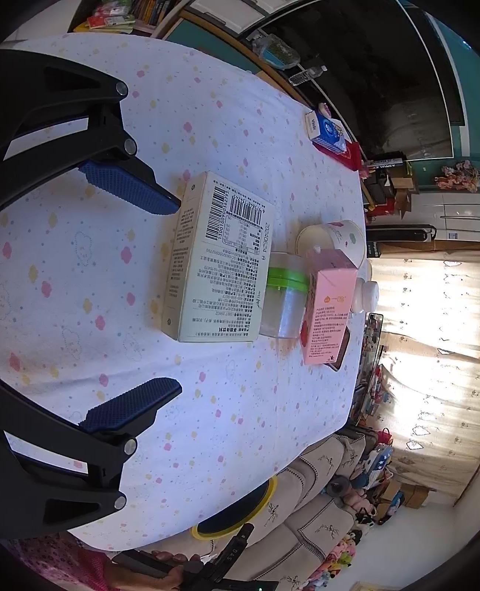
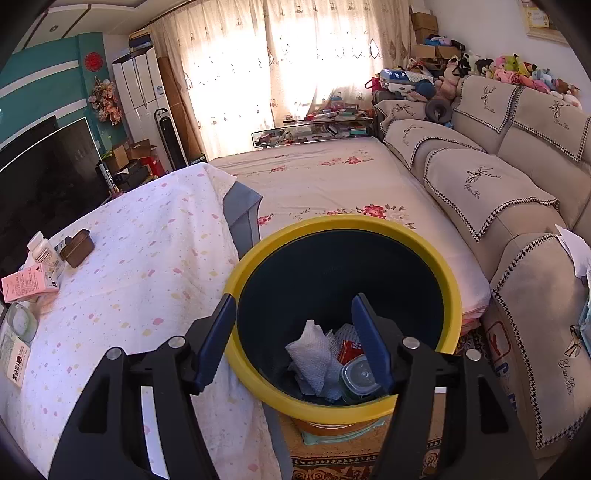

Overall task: Collect trash
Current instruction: 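Move the left gripper to the white barcode box and grasp it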

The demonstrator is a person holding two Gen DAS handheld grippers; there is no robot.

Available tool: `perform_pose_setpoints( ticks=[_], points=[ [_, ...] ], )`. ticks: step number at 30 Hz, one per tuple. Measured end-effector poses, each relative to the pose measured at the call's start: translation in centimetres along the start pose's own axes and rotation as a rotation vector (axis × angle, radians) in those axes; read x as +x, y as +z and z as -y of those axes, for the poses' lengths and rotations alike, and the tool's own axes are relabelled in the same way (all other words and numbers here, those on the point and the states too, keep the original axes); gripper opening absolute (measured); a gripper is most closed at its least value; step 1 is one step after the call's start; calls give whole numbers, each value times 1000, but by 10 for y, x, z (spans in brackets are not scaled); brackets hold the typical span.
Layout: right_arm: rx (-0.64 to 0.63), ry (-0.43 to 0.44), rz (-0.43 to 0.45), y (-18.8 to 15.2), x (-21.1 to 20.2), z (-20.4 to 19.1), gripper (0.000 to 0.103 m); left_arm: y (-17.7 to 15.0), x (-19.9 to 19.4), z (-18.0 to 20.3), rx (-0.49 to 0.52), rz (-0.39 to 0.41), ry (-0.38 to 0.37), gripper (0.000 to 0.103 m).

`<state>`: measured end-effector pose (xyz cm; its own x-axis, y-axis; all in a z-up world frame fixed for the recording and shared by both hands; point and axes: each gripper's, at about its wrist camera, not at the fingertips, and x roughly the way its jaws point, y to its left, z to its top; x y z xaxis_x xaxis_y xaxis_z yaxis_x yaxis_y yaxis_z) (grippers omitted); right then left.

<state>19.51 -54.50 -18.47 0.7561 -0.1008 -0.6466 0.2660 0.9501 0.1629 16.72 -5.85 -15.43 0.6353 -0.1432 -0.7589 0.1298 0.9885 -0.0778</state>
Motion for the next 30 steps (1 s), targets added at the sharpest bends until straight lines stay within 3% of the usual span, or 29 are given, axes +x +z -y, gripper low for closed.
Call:
perform_pose_setpoints(
  ticks=[6,15,20,28,30],
  points=[
    [-32,47,20,0,-11,-22,65,8,6,8,1,-9,-34,89],
    [-64,78,37,4,-24,-40,66,8,33,1,-30,-58,84,89],
    [-62,95,38,4,-25,-44,66,-3,30,-31,-77,-84,124,89],
    [-76,111,43,7,-28,-52,66,-18,18,-105,-201,-93,282,88],
    [-80,113,45,9,-30,-55,66,-16,12,-113,-234,-80,279,86]
  ],
)
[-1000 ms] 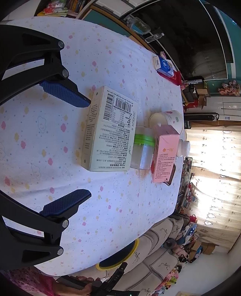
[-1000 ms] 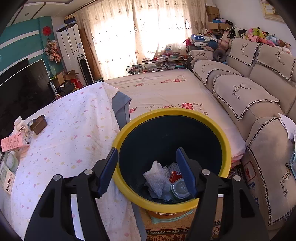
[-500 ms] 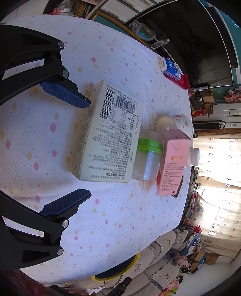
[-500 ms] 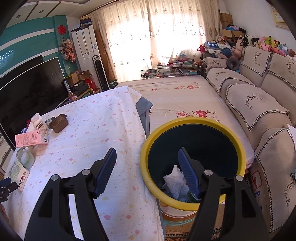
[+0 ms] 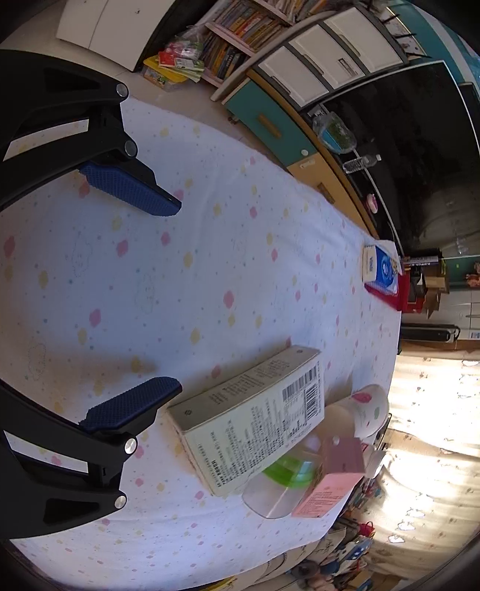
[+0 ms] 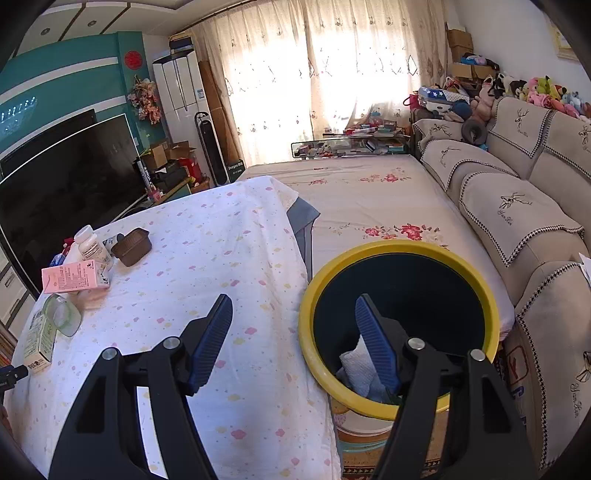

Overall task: Collect trash
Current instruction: 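Move the left gripper to the white barcode box and grasp it, then lift the white box, carry it over the bin, open the left gripper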

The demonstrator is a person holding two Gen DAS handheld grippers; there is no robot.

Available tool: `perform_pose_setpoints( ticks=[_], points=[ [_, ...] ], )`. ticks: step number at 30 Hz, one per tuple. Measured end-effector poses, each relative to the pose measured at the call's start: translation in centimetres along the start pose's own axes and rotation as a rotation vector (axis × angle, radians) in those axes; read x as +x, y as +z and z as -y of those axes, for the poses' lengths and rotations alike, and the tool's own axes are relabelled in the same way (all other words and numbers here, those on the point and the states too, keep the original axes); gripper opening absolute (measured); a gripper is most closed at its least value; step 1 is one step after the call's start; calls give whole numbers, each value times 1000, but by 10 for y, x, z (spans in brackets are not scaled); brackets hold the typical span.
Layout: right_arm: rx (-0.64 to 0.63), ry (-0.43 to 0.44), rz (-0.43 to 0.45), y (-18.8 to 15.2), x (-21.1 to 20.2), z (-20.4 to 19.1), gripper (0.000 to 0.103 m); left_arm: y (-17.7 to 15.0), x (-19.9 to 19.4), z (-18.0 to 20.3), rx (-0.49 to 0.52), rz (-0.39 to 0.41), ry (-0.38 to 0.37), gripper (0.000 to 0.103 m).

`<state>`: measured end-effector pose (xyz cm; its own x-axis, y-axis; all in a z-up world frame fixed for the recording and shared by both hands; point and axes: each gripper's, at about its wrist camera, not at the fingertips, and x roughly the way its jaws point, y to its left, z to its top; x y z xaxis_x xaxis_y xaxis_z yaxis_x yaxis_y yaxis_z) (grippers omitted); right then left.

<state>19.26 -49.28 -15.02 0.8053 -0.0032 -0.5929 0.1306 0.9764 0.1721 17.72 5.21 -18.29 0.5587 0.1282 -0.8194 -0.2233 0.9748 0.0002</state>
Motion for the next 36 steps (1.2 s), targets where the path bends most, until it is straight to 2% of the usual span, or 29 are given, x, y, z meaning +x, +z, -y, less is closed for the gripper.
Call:
perform_pose_setpoints(
  ticks=[2,5,9,11,17,22,29,30,33,36],
  points=[
    [0,5,3,1,-1,-2,66,1,-8,5,4,25,-56,86],
    [-1,13,5,2,-1,-5,66,3,-15,34,39,56,-117,88],
    [-12,19,2,1,-1,-8,66,11,-7,68,27,40,-168,88],
    [-11,21,1,0,0,-8,66,17,-6,79,11,63,-148,88],
    [12,33,-7,-3,5,-2,66,37,14,89,-41,92,-5,90],
    [22,37,-16,-4,9,1,66,41,23,96,-46,67,19,93],
    [31,49,-18,-4,11,4,66,35,35,92,-49,41,1,93],
    [30,50,-18,-4,11,4,66,34,36,88,-56,40,-9,91],
    [32,52,-20,-4,11,5,66,33,34,75,-64,42,-3,79],
    [31,59,-22,-4,12,3,66,34,41,63,-67,3,-10,78]
  ],
)
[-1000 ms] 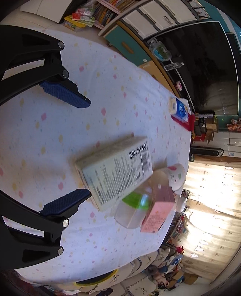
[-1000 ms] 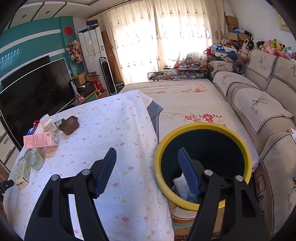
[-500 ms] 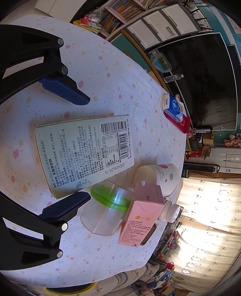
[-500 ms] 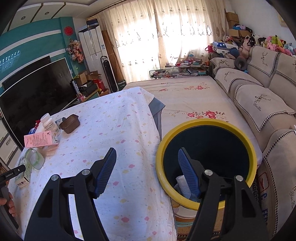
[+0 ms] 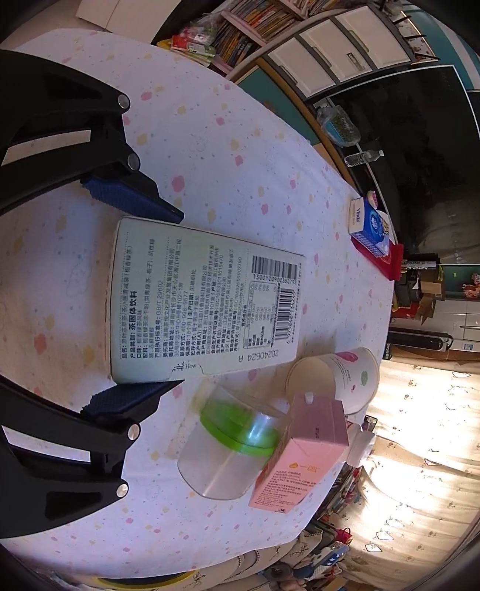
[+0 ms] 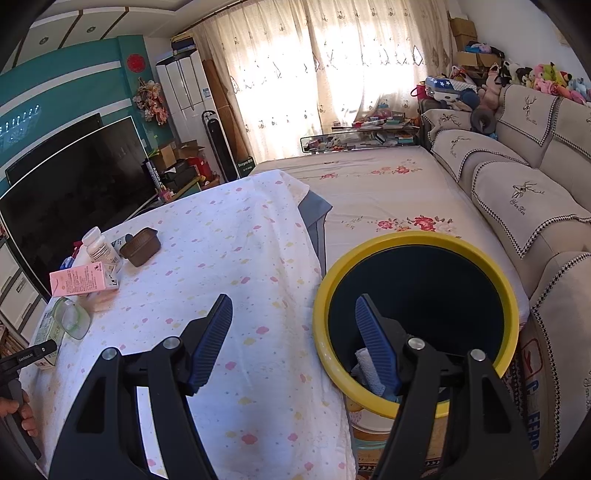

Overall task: Collect trash
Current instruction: 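Lift the white box, carry it over the bin, open the left gripper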

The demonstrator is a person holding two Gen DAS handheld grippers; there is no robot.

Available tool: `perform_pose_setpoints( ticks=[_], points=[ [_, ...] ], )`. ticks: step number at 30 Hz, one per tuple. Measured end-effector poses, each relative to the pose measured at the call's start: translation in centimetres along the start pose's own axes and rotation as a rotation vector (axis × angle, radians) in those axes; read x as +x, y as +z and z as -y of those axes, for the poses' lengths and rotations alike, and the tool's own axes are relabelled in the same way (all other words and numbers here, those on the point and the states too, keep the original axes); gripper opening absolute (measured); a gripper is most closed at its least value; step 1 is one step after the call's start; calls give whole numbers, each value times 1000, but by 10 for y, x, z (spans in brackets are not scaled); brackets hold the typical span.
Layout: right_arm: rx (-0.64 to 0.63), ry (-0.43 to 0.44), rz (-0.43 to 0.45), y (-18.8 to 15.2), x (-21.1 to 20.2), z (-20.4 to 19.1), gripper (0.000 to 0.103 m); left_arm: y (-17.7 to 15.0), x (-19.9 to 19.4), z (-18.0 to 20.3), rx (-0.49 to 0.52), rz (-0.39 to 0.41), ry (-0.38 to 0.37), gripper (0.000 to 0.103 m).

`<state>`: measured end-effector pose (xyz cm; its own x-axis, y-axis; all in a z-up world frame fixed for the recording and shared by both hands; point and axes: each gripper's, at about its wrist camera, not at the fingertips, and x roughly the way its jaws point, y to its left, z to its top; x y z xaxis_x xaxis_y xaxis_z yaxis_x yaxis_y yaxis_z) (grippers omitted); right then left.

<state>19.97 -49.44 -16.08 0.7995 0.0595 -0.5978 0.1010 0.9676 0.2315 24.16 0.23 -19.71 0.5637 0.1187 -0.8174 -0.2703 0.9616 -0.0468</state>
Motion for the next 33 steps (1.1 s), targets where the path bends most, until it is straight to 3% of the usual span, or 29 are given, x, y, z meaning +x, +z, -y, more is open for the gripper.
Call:
perform_pose_setpoints(
  ticks=[5,7,13,21,27,33],
  points=[
    [-17,11,-6,-1,0,-7,66,2,-1,-8,-11,55,-11,82],
    [-22,15,-6,-2,0,-10,66,2,3,-8,7,52,-17,72],
    [-14,18,-2,-3,-4,-7,66,-4,-7,-6,36,63,-46,71],
    [10,19,14,-7,-19,3,66,-13,-60,7,99,135,-82,71],
    [27,-7,45,-14,-45,17,66,-19,-106,42,190,199,-174,71],
    [40,-80,95,-23,-78,40,66,-22,-122,112,310,198,-304,71]
  ],
)
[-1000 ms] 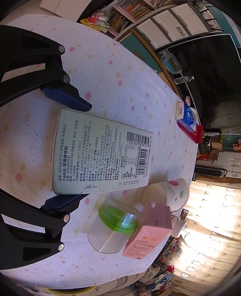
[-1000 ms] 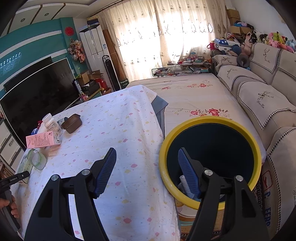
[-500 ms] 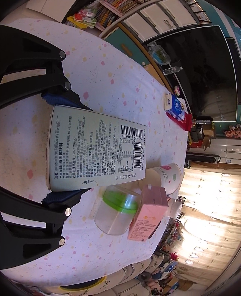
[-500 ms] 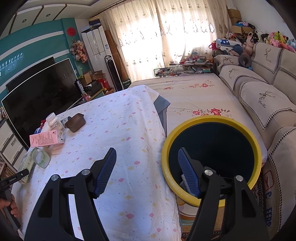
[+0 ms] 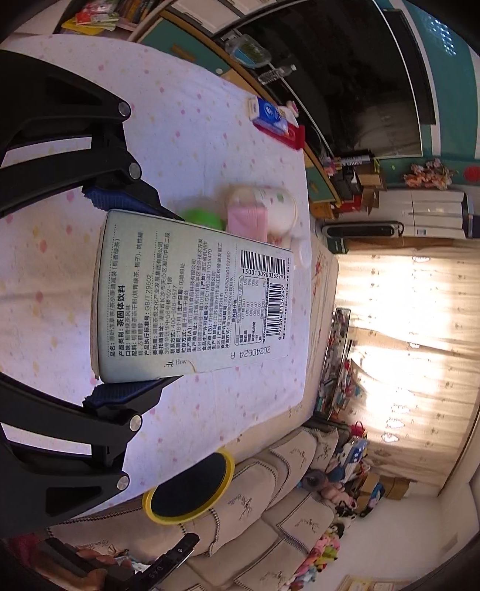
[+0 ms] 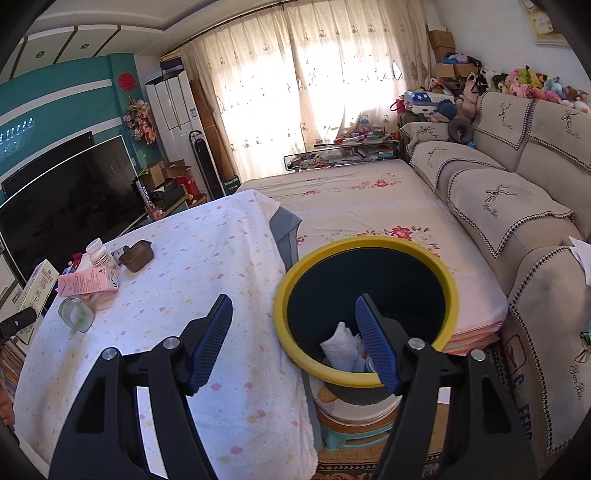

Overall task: Collect trash
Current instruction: 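Lift the white box, carry it over the bin, open the left gripper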

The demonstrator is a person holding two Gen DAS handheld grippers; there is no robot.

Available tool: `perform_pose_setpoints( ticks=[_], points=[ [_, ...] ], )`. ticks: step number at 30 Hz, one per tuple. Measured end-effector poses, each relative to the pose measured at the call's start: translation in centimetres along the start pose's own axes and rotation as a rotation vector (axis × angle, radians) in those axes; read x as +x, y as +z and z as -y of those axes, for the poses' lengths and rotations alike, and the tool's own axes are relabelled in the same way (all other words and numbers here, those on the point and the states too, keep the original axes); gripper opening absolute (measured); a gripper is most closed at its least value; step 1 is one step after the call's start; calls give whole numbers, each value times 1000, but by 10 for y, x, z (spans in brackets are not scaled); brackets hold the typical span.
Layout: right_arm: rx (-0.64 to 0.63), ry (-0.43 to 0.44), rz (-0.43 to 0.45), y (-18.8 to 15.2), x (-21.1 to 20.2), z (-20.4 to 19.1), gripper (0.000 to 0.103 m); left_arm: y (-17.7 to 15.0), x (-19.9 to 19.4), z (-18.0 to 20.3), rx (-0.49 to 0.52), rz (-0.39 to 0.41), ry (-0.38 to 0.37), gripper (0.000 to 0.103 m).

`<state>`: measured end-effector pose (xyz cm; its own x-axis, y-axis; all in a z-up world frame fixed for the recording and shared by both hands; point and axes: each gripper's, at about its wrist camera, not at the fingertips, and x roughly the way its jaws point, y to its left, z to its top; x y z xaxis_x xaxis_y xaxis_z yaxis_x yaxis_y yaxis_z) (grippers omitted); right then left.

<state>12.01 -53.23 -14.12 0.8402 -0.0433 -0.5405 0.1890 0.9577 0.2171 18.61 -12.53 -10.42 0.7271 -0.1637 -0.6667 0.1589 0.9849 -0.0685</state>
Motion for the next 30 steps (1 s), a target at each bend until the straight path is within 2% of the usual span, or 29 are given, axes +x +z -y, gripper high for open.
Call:
perform_pose_setpoints(
  ticks=[9,13,18,25,28,30],
  points=[
    [61,-129,64,-4,-39,57,67,32,44,139,195,-30,-198,71],
    [96,-161,74,-7,-46,79,68,36,66,211,293,-44,-279,71],
    [127,-182,59,-11,-45,100,68,35,103,282,361,-99,-337,71],
    [158,-201,36,-16,-37,116,68,40,161,333,402,-175,-325,72],
    [163,-201,26,-17,-34,120,68,43,169,334,386,-180,-313,79],
    [163,-196,18,-17,-31,120,68,45,162,319,367,-166,-328,80]
  ],
)
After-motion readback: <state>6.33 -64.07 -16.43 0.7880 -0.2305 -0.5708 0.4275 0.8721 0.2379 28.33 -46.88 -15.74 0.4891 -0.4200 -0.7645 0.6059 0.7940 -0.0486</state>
